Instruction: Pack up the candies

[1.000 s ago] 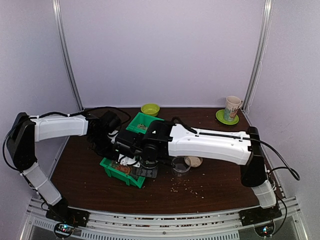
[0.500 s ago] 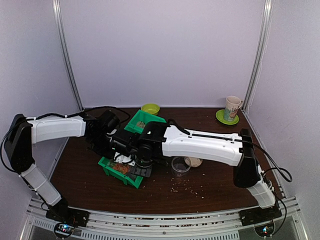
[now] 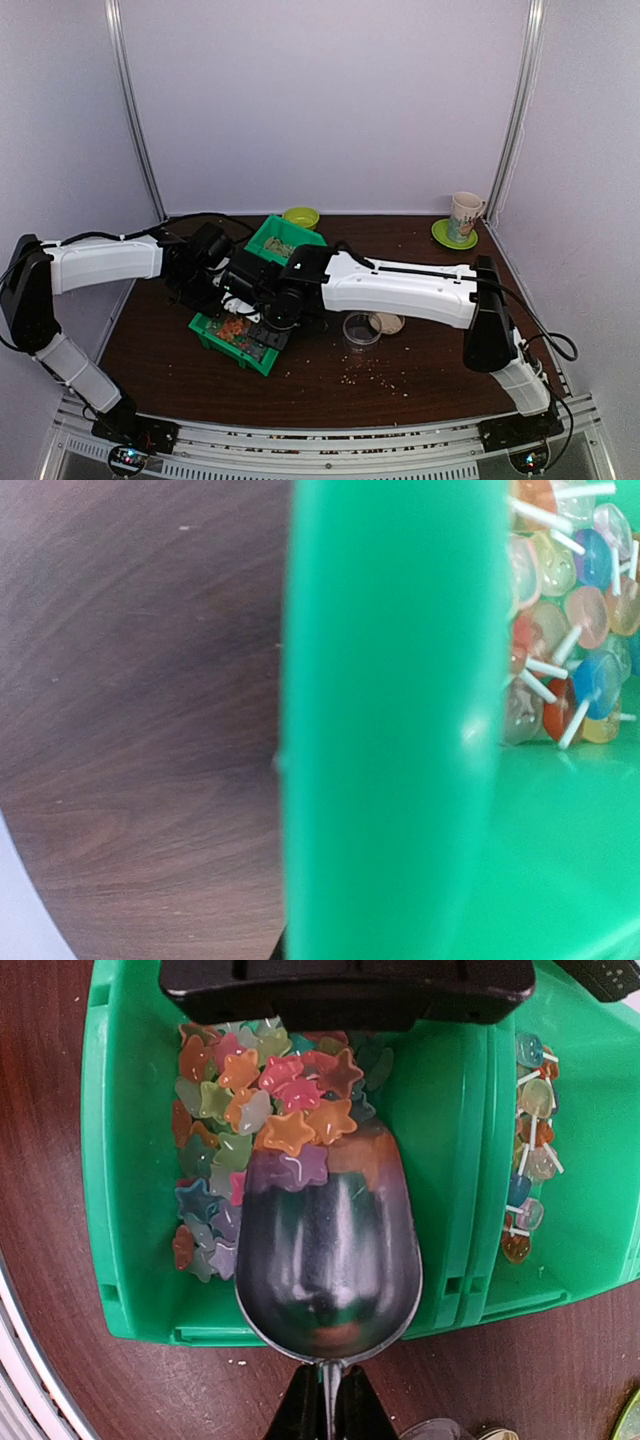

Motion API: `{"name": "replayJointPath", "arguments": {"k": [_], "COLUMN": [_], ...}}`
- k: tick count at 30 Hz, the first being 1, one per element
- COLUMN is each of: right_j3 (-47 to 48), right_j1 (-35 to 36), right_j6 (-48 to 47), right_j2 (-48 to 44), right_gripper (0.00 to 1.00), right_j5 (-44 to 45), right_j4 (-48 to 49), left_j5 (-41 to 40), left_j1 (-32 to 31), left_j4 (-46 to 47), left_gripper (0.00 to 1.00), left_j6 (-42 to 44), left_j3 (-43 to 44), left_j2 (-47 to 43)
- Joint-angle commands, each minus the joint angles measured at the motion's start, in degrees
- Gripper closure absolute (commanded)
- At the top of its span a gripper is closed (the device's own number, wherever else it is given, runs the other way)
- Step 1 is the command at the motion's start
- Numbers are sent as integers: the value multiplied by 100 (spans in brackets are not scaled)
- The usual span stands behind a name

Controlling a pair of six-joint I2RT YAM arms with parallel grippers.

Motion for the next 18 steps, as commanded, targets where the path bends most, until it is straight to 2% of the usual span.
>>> {"name": "replayJointPath", "arguments": {"k": [1,5,9,13,18], "right_j3": [-591,-808,-851,-945,-1505], "right_j1": [-83,-80,-94,-95,-93], "right_j6": [231,241,278,289,63], "right_j2": [215,66,156,248,131], "right_gripper": [100,100,100,100,100], "right_j5": [20,92,-204,-320,-509], "right_j4": [-628,-647,-413,194,1214], "left_j5": [-63,-330,-71,248,756], "left_j1": [-91,-86,-90,-90,-90], "left_j4": [1024,967,1134,1307,1493], "left_gripper": [100,100,100,100,100], "left_j6": [-246,-291,-263,-243,-221], "left_j3": [327,319,264,189,146], "left_j2": [-655,-712,-787,-802,-727]}}
